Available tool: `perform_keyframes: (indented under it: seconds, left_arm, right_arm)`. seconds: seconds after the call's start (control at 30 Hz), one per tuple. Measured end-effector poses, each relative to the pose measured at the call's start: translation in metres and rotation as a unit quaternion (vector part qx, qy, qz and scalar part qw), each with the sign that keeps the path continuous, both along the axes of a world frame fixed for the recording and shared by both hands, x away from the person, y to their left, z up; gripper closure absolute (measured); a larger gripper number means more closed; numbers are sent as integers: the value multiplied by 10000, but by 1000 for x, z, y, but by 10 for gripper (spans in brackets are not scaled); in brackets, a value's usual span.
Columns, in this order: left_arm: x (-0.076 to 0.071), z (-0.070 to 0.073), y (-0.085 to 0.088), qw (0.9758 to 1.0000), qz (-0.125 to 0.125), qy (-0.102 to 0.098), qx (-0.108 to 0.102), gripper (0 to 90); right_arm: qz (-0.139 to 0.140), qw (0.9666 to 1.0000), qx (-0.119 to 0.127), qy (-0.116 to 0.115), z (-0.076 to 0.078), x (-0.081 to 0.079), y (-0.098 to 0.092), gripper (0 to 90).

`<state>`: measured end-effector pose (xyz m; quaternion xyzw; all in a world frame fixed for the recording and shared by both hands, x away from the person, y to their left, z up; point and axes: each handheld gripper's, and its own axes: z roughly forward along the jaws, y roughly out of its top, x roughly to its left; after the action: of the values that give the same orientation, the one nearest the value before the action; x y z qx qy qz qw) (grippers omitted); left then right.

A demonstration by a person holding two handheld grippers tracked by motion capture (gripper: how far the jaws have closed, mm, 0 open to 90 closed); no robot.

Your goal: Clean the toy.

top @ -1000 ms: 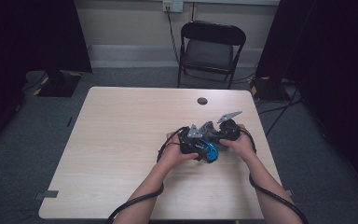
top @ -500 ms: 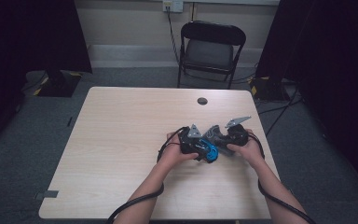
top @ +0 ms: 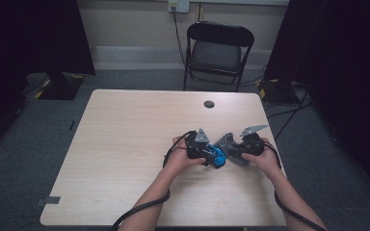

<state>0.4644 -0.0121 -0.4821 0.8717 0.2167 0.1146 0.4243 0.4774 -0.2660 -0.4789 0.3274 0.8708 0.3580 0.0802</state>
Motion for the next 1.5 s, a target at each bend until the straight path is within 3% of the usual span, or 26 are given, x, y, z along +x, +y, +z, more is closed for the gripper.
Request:
perform_keyframes:
  seconds: [0.27,0.73,0.97,1.07,1.23,1.4,1.5]
  left_arm:
    - [0,0,0,10000,-3,10,4,170]
    - [1,2,-2,9997,58,210,-100,148]
    - [4,5,-2,9996,-40,288,36,148]
    - [6,7,-3,9992,-133,333,194,148]
    - [7,12,-5,9982,-38,592,108,163]
    - [3,23,0,9978,-135,641,129,163]
    - [0,30,3,9979,-99,639,26,163]
  right_arm:
    - [-23,9999,122,-46,-2,-11,-8,689]
    - [-18,10000,31,-79,2,-31,-25,688]
    - [-182,9998,64,-110,8,-36,-41,689]
    - [-234,9996,77,-107,10,-37,-44,688]
    - [-253,9995,108,-128,15,-37,-45,688]
    - [-227,9996,81,-156,22,-36,-44,688]
    - [-227,9996,87,-174,29,-34,-42,689]
